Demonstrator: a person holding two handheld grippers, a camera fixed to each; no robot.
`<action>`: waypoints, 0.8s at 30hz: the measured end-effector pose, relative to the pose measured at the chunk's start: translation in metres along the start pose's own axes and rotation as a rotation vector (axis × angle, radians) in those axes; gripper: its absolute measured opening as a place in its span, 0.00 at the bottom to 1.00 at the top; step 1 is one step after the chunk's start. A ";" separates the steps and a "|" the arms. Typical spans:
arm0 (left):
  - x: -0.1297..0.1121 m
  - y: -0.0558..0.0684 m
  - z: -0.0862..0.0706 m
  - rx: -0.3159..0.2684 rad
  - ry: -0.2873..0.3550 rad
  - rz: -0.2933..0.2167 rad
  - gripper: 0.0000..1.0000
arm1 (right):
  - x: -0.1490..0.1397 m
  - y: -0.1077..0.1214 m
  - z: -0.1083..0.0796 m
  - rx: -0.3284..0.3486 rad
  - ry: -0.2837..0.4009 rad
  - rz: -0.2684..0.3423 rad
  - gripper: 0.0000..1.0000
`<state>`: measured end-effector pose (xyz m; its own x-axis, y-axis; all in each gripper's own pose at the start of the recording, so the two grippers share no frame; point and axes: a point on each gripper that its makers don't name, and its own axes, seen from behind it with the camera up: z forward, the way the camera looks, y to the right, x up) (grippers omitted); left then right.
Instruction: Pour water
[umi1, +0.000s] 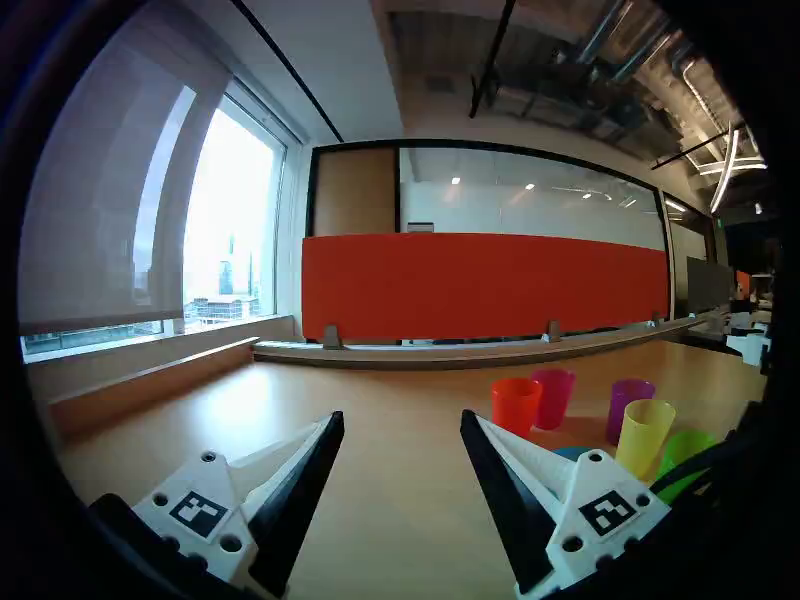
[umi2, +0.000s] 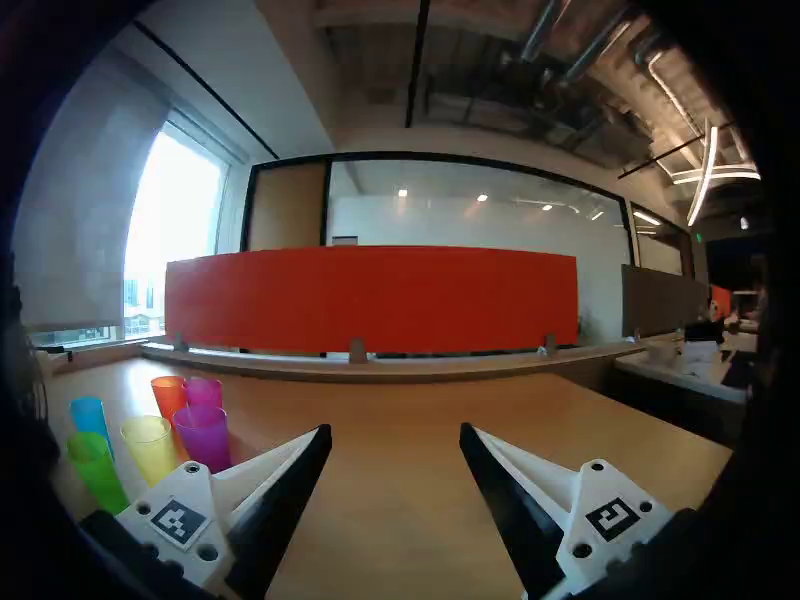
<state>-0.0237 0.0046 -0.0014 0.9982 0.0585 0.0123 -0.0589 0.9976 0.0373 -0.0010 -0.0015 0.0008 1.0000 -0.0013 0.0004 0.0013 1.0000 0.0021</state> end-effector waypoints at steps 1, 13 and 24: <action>0.000 0.000 0.000 0.000 0.000 0.000 0.86 | 0.000 0.000 0.000 0.000 0.000 0.000 0.99; 0.000 -0.001 0.000 0.000 0.000 0.000 0.86 | 0.000 0.000 0.000 0.000 0.000 0.001 1.00; 0.001 -0.002 0.000 0.000 -0.001 0.000 0.86 | 0.000 0.000 0.000 0.000 0.000 0.001 1.00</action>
<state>-0.0228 0.0027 -0.0012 0.9982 0.0587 0.0128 -0.0591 0.9976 0.0370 -0.0013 -0.0019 0.0003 1.0000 -0.0006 0.0005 0.0006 1.0000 0.0020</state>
